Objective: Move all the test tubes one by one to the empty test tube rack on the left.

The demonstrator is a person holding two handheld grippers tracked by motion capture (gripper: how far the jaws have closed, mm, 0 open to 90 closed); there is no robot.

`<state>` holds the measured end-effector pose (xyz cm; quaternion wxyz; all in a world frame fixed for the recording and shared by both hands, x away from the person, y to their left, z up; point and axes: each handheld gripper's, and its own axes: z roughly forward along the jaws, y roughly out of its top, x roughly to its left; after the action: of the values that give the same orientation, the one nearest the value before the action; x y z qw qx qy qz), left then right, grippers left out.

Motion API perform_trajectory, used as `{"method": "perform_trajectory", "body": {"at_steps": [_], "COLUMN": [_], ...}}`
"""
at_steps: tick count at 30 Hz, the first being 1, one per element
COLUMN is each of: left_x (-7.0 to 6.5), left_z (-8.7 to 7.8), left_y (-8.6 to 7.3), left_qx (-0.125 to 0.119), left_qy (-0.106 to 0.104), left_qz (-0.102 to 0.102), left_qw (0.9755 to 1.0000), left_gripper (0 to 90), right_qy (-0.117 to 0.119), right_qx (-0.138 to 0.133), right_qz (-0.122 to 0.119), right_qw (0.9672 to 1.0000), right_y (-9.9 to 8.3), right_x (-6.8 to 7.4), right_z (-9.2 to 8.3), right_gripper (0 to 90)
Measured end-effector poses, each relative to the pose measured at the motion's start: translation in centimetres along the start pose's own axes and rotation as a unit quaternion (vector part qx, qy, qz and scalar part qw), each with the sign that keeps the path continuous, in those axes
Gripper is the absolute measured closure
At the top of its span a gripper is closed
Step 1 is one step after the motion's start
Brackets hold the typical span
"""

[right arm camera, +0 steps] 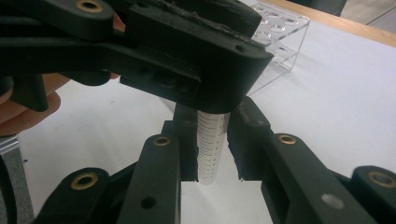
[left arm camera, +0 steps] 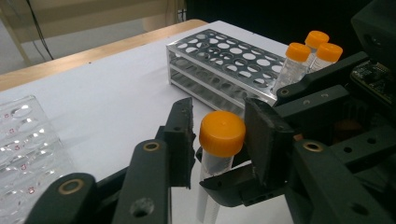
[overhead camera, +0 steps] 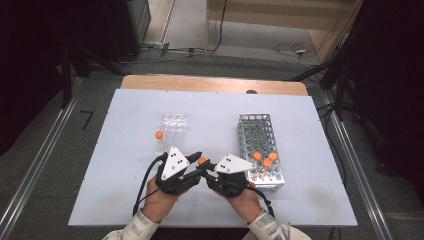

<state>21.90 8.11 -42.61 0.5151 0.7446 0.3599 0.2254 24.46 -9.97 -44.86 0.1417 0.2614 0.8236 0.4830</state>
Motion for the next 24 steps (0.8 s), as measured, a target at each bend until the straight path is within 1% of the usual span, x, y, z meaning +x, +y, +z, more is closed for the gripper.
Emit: {"method": "perform_trajectory", "body": {"at_steps": [3,12,14,17,20,24], "left_x": [0.01,-0.06,-0.03,0.13,0.35,0.64], "left_z": [0.04,-0.01,-0.05,-0.11,-0.26,-0.42], "left_y": [-0.02,-0.01,0.03,0.05,0.14,0.27], "left_qx": [0.002,-0.003,-0.004,-0.005,-0.010,-0.013], "left_qy": [-0.003,-0.002,-0.002,-0.001,0.001,0.003], "left_qz": [0.000,-0.001,-0.001,-0.004,-0.010,-0.016], "left_qw": [1.0000,1.0000,1.0000,1.0000,0.9999,0.9998], "left_gripper": [68.5,69.8,70.0,70.0,70.0,70.1], "right_qy": [0.000,0.001,0.001,0.007,0.008,0.011], "right_qx": [0.000,-0.001,-0.003,-0.004,-0.001,0.002], "right_qz": [0.000,0.001,0.000,0.000,0.003,0.009], "right_qw": [1.0000,1.0000,1.0000,1.0000,1.0000,0.9999], "right_y": [-0.01,0.01,0.02,0.03,0.03,-0.05], "right_x": [-0.03,-0.03,-0.05,-0.11,-0.14,-0.17], "right_z": [0.01,-0.07,-0.13,-0.21,-0.35,-0.71], "right_gripper": [71.6,71.5,70.2,63.6,52.8,44.0]}}
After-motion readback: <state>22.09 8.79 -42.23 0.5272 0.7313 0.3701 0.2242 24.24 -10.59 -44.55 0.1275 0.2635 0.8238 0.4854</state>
